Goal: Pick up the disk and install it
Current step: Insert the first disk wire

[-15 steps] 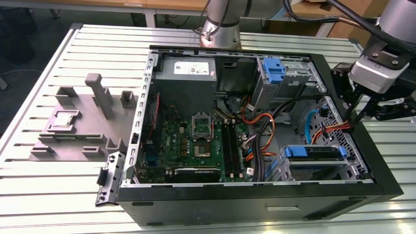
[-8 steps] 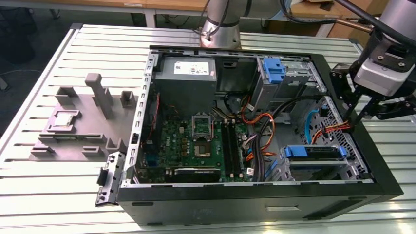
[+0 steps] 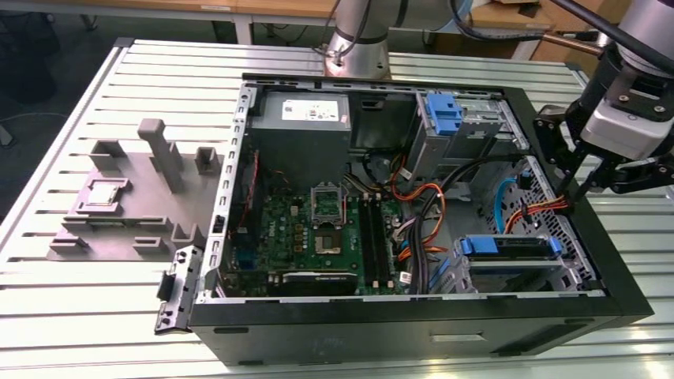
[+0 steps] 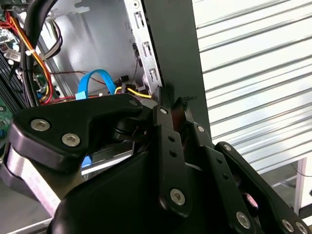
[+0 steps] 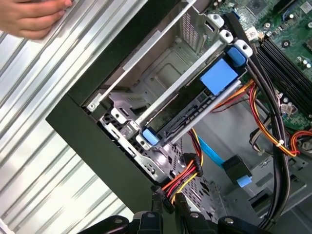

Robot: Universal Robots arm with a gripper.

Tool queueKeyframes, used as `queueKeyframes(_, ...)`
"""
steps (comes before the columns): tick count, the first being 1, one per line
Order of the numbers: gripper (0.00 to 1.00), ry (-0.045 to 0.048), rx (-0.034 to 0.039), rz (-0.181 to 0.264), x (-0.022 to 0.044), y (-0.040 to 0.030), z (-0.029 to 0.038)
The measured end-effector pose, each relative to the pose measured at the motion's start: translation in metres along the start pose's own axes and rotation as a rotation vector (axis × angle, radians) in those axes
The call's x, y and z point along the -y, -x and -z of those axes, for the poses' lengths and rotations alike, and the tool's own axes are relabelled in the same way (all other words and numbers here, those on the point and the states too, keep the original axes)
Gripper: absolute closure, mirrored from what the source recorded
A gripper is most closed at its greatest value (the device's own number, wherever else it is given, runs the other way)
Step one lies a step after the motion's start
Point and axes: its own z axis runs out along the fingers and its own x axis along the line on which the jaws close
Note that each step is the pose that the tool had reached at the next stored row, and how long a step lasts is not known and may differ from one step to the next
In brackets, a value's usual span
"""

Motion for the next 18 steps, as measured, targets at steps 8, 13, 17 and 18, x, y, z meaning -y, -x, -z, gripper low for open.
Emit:
queueKeyframes(8,0.75,-0.0112,0.0059,0.068,-0.0017,-0.0014,-0.0007)
queueKeyframes(13,0.75,-0.0157,0.0096,0.106,-0.0028,-0.0023,-0.001)
queueKeyframes(17,0.75,-0.0136,0.0074,0.121,-0.0045,-0.0039,-0.0011)
queueKeyframes(18,0.75,-0.0137,0.0074,0.128,-0.0045,-0.0039,-0.001)
